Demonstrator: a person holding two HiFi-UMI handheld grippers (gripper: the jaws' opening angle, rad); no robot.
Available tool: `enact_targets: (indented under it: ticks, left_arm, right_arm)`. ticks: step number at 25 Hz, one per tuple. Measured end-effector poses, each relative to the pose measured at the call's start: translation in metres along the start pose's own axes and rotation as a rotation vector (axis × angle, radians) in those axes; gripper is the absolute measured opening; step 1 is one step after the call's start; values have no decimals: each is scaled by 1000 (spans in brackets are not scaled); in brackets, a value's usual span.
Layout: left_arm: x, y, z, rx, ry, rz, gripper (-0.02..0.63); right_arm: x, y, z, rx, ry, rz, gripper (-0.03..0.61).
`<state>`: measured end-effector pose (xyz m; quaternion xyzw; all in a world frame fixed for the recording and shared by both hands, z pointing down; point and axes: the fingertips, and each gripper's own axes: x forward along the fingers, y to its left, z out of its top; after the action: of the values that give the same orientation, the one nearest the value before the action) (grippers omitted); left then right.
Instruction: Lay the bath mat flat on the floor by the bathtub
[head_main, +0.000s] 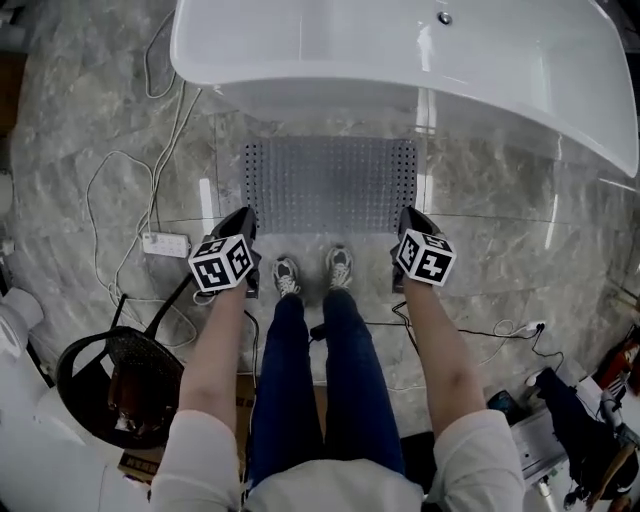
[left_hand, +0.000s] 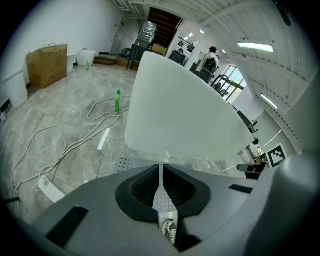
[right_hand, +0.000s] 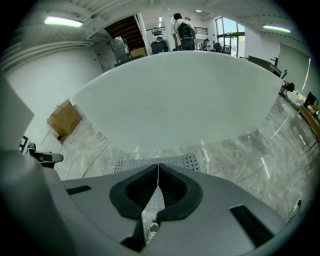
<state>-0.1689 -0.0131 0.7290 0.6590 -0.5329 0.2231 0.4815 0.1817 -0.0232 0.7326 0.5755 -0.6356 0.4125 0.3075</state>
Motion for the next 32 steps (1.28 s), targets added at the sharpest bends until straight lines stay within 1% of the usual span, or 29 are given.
enact_targets:
  ticks: [3,6,10,14,17,20,24,28,32]
  left_arm:
    - [-29,-24,24,16,-59,-34,51]
    - [-69,-46,43,25,-115,-62,51]
    - [-123,-70,64,37,-183,-87,51]
    - [-165,-93,78,48,-240,-109,51]
    - [-197,-119,94,65,-289,-147,50]
    - [-235,-144,109,82,-343,-193,51]
    - [-286,-165,123,133,-408,-214,51]
    - [-332,-181,139,191,-470,-225,51]
    - [-370,-196,149,204,-523,-257,51]
  right_arm:
    - [-33,9,22,16,-61,33,34]
    - [-74,22,39,5,-110,72,34]
    - [-132,34,56,21,-165,115,34]
    - [-182,38,73,38,-225,140,34]
    - [-224,43,95,-5,-288,152,34]
    - [-273,58,117,-89,-365,169,34]
    - [-331,83,144,-171,-465,202,34]
    - [-382,105,165,-207,-554,238,34]
    - [-423,118,173,-197,-618,262,34]
